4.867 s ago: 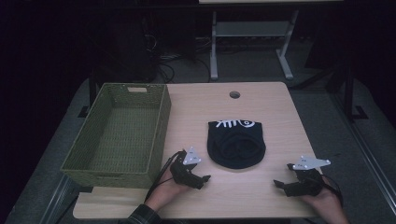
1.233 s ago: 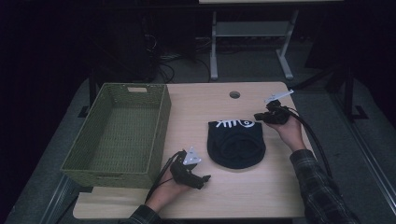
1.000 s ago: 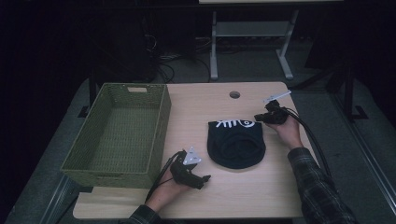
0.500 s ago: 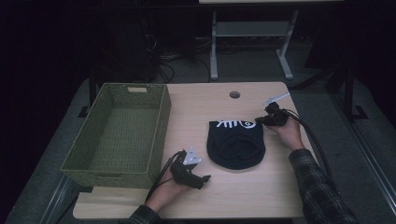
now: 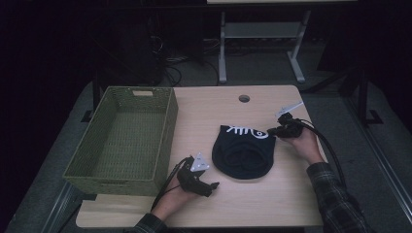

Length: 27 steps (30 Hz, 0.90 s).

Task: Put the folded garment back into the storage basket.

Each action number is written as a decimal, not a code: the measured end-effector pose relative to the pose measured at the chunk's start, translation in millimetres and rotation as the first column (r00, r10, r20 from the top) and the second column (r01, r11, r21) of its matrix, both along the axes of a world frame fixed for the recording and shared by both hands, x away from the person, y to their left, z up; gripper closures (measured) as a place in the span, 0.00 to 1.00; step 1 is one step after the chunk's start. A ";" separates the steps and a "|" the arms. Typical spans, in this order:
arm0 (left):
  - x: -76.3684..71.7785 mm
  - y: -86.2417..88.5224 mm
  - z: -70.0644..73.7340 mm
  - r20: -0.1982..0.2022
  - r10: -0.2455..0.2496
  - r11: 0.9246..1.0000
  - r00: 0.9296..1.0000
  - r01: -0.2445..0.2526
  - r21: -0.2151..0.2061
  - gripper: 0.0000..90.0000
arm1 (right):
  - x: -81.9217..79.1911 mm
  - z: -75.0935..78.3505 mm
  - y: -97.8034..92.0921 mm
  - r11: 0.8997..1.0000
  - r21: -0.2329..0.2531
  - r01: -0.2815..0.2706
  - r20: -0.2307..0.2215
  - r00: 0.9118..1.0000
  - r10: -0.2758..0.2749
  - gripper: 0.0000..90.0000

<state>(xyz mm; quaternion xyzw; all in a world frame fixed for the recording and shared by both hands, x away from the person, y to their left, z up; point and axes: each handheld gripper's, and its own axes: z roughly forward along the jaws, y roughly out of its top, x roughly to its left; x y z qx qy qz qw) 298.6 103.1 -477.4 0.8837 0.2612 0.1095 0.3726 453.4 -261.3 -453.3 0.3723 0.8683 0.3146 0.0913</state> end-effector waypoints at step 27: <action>-0.4 -0.2 -0.5 0.000 0.003 1.000 1.000 -0.003 -0.004 0.14 | -62.7 -1.2 -0.3 0.997 0.014 -0.081 0.018 0.997 0.080 1.00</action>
